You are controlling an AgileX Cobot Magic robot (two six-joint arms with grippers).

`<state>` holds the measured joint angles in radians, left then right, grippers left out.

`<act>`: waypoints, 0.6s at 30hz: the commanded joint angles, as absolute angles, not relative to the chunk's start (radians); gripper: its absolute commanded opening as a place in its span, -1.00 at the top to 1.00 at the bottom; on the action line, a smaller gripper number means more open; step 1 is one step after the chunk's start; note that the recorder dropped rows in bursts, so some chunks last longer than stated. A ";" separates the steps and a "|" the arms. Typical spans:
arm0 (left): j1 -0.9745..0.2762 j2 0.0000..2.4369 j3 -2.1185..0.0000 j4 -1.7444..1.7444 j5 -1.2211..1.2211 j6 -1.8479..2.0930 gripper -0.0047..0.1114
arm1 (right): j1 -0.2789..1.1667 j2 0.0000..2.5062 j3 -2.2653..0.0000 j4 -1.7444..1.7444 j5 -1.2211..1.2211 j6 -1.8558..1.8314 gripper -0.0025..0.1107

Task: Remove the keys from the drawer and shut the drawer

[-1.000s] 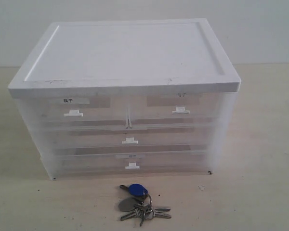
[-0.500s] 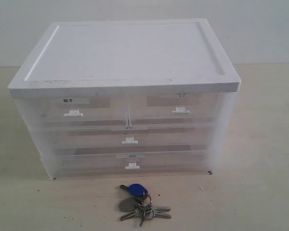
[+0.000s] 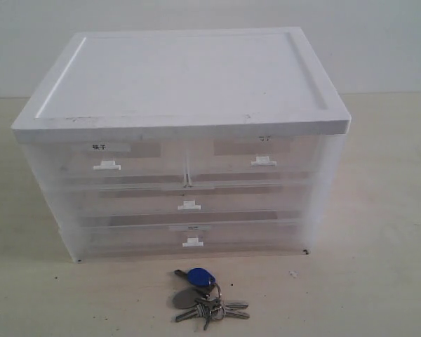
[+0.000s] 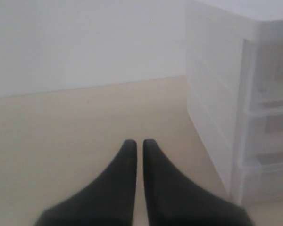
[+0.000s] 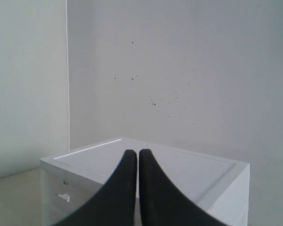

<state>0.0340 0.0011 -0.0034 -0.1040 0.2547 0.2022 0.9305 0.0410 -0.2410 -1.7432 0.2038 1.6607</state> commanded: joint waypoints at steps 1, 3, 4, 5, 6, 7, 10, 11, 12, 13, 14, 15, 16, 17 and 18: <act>0.037 0.000 0.000 -0.089 0.301 0.208 0.84 | 0.928 0.038 -0.239 -1.744 0.202 1.662 0.96; 0.037 0.000 0.000 -0.089 0.301 0.208 0.84 | 0.928 0.038 -0.239 -1.744 0.202 1.662 0.96; 0.037 0.000 0.000 -0.089 0.301 0.208 0.84 | 0.928 0.038 -0.239 -1.744 0.202 1.662 0.96; 0.037 0.000 0.000 -0.089 0.301 0.206 0.84 | 0.928 0.038 -0.239 -1.744 0.202 1.662 0.96; 0.037 0.000 0.000 -0.089 0.301 0.198 0.84 | 0.928 0.038 -0.239 -1.744 0.202 1.662 0.96; 0.037 0.000 0.000 -0.089 0.301 0.192 0.84 | 0.928 0.038 -0.239 -1.744 0.202 1.662 0.96; 0.037 0.000 0.000 -0.089 0.301 0.171 0.84 | 0.928 0.038 -0.239 -1.744 0.202 1.662 0.96; 0.037 0.000 0.000 -0.089 0.301 0.167 0.84 | 0.928 0.038 -0.239 -1.744 0.202 1.662 0.96; 0.037 0.000 0.000 -0.089 0.301 0.164 0.84 | 0.928 0.038 -0.239 -1.744 0.202 1.662 0.96; 0.037 0.000 0.000 -0.089 0.301 0.164 0.84 | 0.928 0.038 -0.239 -1.744 0.202 1.662 0.96; 0.037 0.000 0.000 -0.085 0.301 0.157 0.84 | 0.928 0.038 -0.239 -1.744 0.202 1.662 0.96; 0.037 0.000 0.000 -0.077 0.301 0.147 0.84 | 0.928 0.038 -0.239 -1.744 0.202 1.662 0.96; 0.037 0.000 0.000 -0.062 0.301 0.134 0.84 | 0.928 0.038 -0.239 -1.744 0.202 1.662 0.96; 0.037 0.000 0.000 -0.045 0.301 0.110 0.84 | 0.928 0.038 -0.239 -1.744 0.202 1.662 0.96; 0.037 0.000 0.000 -0.031 0.301 0.095 0.84 | 0.928 0.038 -0.239 -1.744 0.202 1.662 0.96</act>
<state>0.0340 0.0011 -0.0034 -0.0643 0.2960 0.1434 0.9305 0.0410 -0.2410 -1.7432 0.2022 1.6607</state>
